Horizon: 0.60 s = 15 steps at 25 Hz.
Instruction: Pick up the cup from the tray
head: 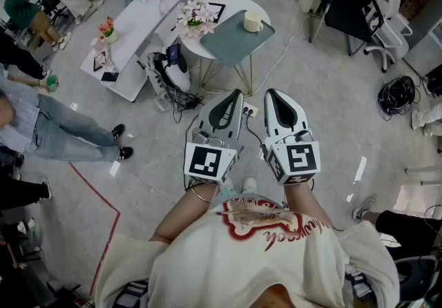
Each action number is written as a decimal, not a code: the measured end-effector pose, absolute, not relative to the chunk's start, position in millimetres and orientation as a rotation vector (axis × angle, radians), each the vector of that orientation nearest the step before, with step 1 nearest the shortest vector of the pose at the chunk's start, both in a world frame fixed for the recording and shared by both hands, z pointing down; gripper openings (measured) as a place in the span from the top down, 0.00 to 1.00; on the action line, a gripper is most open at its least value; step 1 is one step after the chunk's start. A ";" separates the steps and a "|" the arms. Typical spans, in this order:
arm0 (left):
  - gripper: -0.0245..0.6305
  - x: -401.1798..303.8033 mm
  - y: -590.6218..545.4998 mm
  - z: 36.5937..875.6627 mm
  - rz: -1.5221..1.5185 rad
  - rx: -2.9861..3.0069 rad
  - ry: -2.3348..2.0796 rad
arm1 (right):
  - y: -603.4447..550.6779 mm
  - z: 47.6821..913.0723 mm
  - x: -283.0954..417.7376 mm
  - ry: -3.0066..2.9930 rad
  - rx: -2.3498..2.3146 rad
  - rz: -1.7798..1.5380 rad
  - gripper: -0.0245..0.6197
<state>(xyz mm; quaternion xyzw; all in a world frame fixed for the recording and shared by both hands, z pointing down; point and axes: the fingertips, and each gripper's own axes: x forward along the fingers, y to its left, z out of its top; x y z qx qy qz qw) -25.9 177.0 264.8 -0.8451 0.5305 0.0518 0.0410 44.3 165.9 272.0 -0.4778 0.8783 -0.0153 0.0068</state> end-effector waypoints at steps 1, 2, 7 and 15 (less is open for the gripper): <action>0.94 -25.8 176.3 264.3 0.157 -2.586 1.626 | 165.6 271.8 44.1 2.750 -1.492 -0.047 0.93; 0.94 -25.7 175.7 263.9 0.155 -2.585 1.627 | 165.3 271.5 43.8 2.752 -1.489 -0.046 0.93; 0.94 -25.7 174.6 263.3 0.161 -2.577 1.627 | 164.1 272.3 43.0 2.748 -1.485 -0.050 0.93; 0.94 -23.8 172.1 267.8 0.153 -2.586 1.632 | 160.2 273.2 52.2 2.705 -1.499 -0.085 0.92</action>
